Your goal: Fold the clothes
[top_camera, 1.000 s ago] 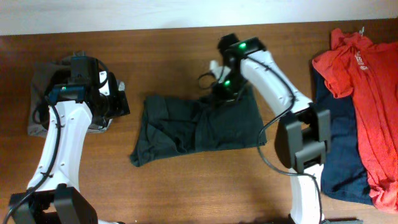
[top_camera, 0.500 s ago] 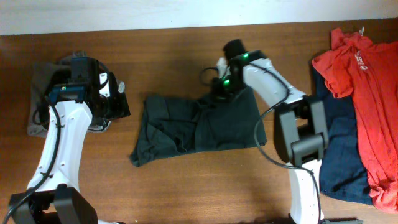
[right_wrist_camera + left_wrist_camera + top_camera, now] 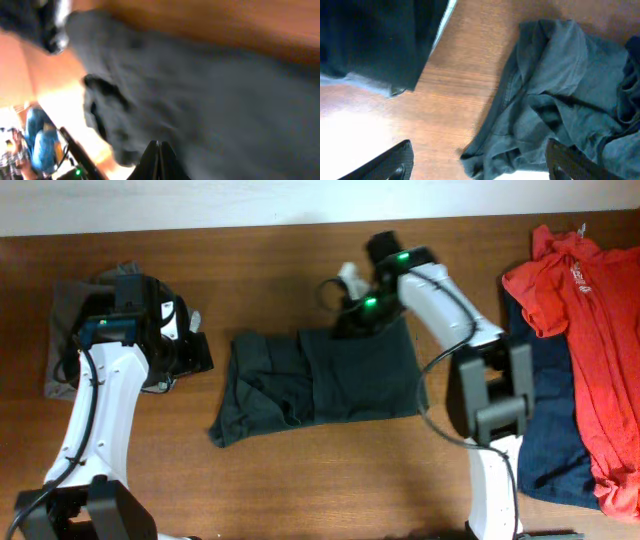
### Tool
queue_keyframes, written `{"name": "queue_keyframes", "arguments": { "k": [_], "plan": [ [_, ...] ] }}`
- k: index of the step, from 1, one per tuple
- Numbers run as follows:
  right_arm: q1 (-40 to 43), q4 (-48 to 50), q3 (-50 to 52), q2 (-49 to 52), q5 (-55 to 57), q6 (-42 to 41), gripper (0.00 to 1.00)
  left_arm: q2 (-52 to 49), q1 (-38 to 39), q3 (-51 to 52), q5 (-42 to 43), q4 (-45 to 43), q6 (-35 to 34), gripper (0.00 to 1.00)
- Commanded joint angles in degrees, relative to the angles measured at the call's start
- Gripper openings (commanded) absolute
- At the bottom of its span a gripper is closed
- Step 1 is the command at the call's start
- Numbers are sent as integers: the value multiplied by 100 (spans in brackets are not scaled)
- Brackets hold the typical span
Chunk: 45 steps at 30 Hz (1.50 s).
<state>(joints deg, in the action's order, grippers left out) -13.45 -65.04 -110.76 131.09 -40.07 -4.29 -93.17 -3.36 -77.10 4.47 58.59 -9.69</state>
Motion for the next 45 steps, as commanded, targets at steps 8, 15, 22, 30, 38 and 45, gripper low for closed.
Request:
{"name": "queue_keyframes", "arguments": {
  "k": [8, 15, 22, 30, 38, 45],
  "plan": [
    [922, -881, -90, -256, 144, 1102, 8, -1388, -4, 1169, 1626, -1668, 11, 87],
    [1261, -1088, -90, -299, 22, 1202, 8, -2223, 72, 1169, 2677, -2048, 13, 82],
    [1272, -1086, -90, -299, 24, 1202, 8, -2275, 625, 1169, 2879, -2041, 13, 44],
    [1283, -1130, -90, -299, 26, 1204, 8, -2004, 168, 387, 2647, -577, 483, 1],
    [1283, -1095, -90, -299, 26, 1202, 8, -1329, -149, -2194, 1193, 1585, 1102, 1],
    [1283, -1088, -90, -302, 26, 1202, 8, -1403, 951, -2656, 682, 1690, 1119, 1]
  ]
}}
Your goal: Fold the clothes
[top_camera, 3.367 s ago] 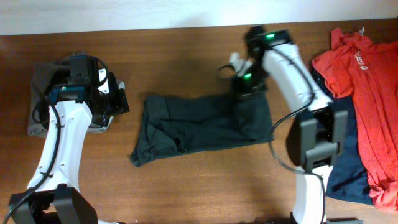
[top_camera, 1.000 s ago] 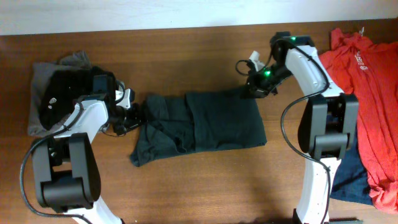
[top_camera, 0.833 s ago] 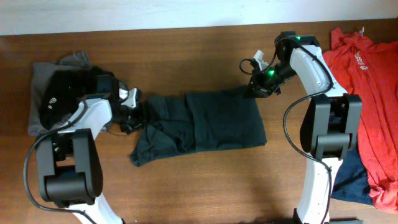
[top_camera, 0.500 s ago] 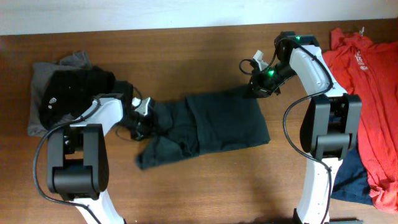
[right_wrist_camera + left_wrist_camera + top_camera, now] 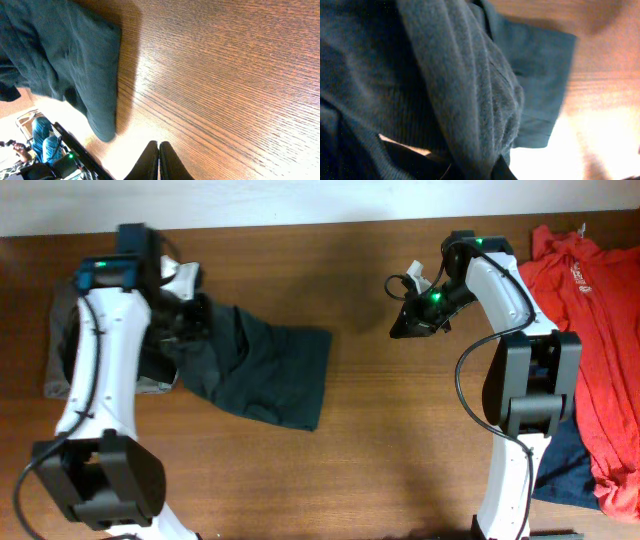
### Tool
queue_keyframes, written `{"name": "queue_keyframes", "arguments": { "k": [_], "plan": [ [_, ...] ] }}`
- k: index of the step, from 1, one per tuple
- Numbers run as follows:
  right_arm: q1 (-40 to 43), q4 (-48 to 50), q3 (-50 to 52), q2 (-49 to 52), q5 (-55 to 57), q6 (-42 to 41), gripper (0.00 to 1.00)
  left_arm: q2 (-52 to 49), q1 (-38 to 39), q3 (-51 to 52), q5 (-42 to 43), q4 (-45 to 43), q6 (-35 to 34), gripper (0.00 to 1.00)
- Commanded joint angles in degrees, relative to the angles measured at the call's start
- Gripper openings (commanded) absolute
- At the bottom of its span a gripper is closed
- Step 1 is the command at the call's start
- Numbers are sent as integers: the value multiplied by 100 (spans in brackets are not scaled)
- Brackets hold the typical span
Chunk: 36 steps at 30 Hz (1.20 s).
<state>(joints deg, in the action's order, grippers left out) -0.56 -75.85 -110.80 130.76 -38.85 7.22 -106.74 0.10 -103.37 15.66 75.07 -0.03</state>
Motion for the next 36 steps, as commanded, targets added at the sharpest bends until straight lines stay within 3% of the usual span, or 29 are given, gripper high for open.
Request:
{"name": "queue_keyframes", "arguments": {
  "k": [1, 3, 5, 6, 10, 15, 19, 20, 21, 22, 29, 30, 33, 36],
  "plan": [
    [-7, -4, -85, -267, -96, 50, 8, -118, 844, -28, -601, 42, 133, 1],
    [-7, -7, -85, -267, -96, 50, 8, -293, 1307, -28, -962, 42, 133, 8],
    [-7, -28, -85, -267, -98, 50, 8, -557, 1725, -28, -1303, 44, 87, 38],
    [-7, -46, -85, -267, -98, 50, 8, -654, 1849, -28, -1335, 42, 72, 43],
    [-7, -50, -85, -267, -96, 50, 8, -929, 2271, -31, -1292, -136, 39, 43],
    [-7, -131, -85, -267, -79, 52, 8, -914, 2260, -468, -2124, 514, -671, 40],
    [-7, -136, -85, -267, 13, 50, 8, -879, 1720, -704, -2356, 793, -975, 41],
    [-7, -136, -85, -267, 13, 50, 8, -916, 1526, -656, -2323, 732, -979, 31],
    [-9, -136, -85, -267, 13, 50, 8, -957, 1368, -590, -2251, 636, -979, 9],
    [-7, -133, -85, -267, 13, 50, 8, -1034, 1224, -479, -2090, 490, -977, 1],
    [-7, -151, -85, -267, 13, 50, 8, -1707, 1215, 358, -94, -37, -586, 1],
    [-7, -151, -85, -267, 13, 50, 8, -1674, 1410, 356, 647, 17, -570, 1],
    [-7, -151, -85, -267, 13, 50, 8, -1488, 1827, 356, 1405, 22, -544, 1],
    [-7, -155, -85, -267, 74, 50, 8, -1233, 2435, 356, 1344, 96, -546, 0]
  ]
}}
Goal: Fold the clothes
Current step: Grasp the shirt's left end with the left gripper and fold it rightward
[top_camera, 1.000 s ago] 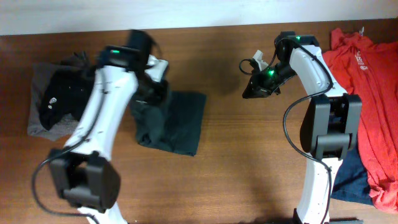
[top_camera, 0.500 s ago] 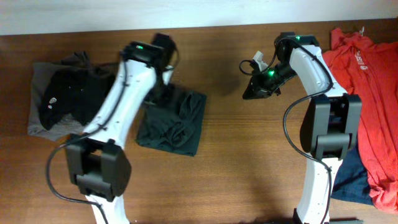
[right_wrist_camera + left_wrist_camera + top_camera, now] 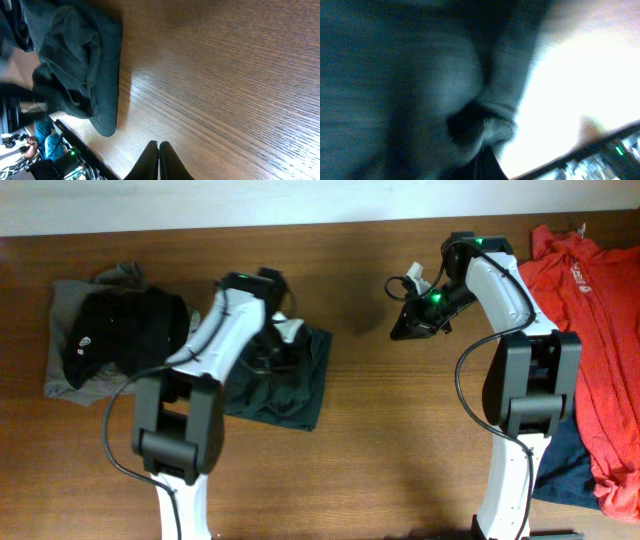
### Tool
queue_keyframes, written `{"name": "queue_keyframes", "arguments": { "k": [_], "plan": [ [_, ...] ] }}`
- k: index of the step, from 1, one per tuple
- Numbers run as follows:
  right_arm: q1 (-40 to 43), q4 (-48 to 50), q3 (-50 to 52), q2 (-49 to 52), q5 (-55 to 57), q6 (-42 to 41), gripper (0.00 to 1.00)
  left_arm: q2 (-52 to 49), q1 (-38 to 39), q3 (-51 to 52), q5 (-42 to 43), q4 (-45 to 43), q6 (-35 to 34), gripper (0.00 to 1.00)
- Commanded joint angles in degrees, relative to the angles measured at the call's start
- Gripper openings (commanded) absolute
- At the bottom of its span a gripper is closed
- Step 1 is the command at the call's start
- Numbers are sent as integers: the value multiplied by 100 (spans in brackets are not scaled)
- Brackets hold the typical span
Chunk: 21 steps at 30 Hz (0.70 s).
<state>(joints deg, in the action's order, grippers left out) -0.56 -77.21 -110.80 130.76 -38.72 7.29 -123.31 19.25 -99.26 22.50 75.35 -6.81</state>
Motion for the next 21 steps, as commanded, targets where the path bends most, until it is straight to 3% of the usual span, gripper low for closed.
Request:
{"name": "queue_keyframes", "arguments": {
  "k": [1, 6, 12, 18, 21],
  "plan": [
    [-7, -17, -85, -267, 66, 44, 8, 514, 695, -55, 549, 116, 131, 1],
    [-7, -15, -85, -267, 63, 44, 8, 892, 723, -59, -48, 470, 127, 1],
    [-17, -11, -85, -267, 61, 44, 8, 1438, 79, -57, -2092, 190, -46, 2],
    [-17, -22, -85, -267, 61, 42, 8, 1021, -610, 428, -2157, -927, 66, 1],
    [-17, -22, -85, -269, 59, 39, 8, 586, -656, 643, -1755, -1281, 90, 0]
  ]
}}
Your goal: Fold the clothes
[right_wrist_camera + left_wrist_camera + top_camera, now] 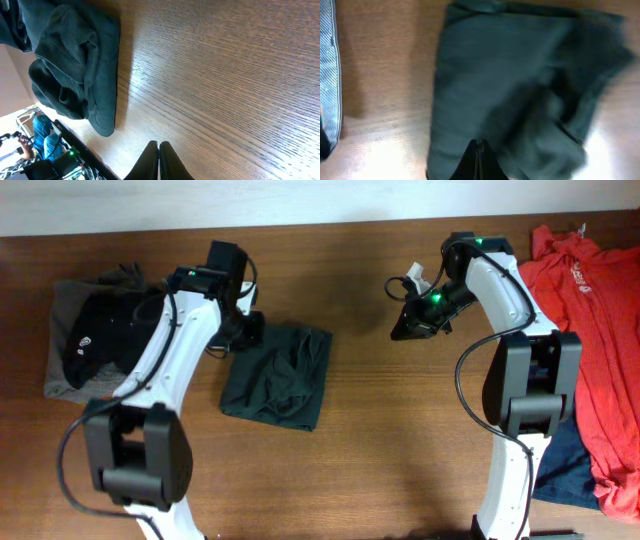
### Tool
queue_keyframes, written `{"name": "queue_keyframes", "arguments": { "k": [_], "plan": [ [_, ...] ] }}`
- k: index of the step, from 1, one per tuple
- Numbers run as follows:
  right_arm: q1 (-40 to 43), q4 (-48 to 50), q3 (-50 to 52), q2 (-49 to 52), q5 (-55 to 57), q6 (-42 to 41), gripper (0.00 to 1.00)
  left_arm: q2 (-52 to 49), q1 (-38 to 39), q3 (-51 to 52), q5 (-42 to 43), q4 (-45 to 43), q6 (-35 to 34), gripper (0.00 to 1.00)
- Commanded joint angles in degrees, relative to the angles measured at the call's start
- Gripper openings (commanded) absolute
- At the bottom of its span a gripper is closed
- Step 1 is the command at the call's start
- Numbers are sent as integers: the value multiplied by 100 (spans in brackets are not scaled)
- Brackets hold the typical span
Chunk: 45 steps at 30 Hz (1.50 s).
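A dark green garment (280,380) lies folded into a rough rectangle left of the table's middle. It fills the left wrist view (510,85) and shows at the left edge of the right wrist view (75,65). My left gripper (248,332) hovers at its upper left corner, its jaws (479,150) shut with no cloth visibly between them. My right gripper (402,332) is shut and empty over bare wood (159,150), well to the right of the garment.
A pile of grey and black clothes (100,345) sits at the left end of the wooden table (400,440). A red shirt (590,330) and a blue garment (555,455) lie at the right end, beside my right arm's base.
My left gripper has moved from down on the middle of the folded garment to above its upper left corner. The garment lies in the same place. The right arm has not moved.
The garment first lay spread across mid-table, my right gripper at its upper right edge and my left open near the pile. Then it was doubled over leftward with my left gripper shut on it and the right withdrawn. It now lies as a folded rectangle.
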<state>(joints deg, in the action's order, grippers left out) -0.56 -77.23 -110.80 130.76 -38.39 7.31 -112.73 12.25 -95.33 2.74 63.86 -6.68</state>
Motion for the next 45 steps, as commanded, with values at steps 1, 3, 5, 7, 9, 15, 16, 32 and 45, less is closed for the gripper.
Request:
{"name": "queue_keyframes", "arguments": {
  "k": [1, 3, 5, 7, 9, 15, 16, 32, 45],
  "plan": [
    [-17, -20, -85, -267, 26, 37, 8, -570, 57, 262, 431, -118, 120, 0],
    [-17, -57, -85, -269, 26, 39, 8, -774, 238, 264, 1641, 151, 378, 0],
    [-17, -79, -85, -267, 26, 39, 8, -785, 455, 264, 2317, 507, 487, 0],
    [-17, -87, -85, -267, 28, 39, 8, -748, 730, 264, 2745, 868, 699, 1],
    [-17, -79, -85, -267, 31, 42, 8, -669, 1147, 260, 2702, 1379, 988, 0],
    [-17, -79, -85, -267, 31, 42, 8, -304, 1121, 258, 2116, 1803, 997, 1],
    [-17, -79, -85, -267, 28, 42, 8, -221, 1060, 247, 2068, 1786, 981, 0],
    [-2050, 990, -85, -267, 149, 352, 34, 332, -846, 841, 732, 422, 326, 18],
    [-2949, 1335, 63, -179, 2887, -1235, 4, 332, -831, 1963, 1314, -695, 299, 29]
  ]
}}
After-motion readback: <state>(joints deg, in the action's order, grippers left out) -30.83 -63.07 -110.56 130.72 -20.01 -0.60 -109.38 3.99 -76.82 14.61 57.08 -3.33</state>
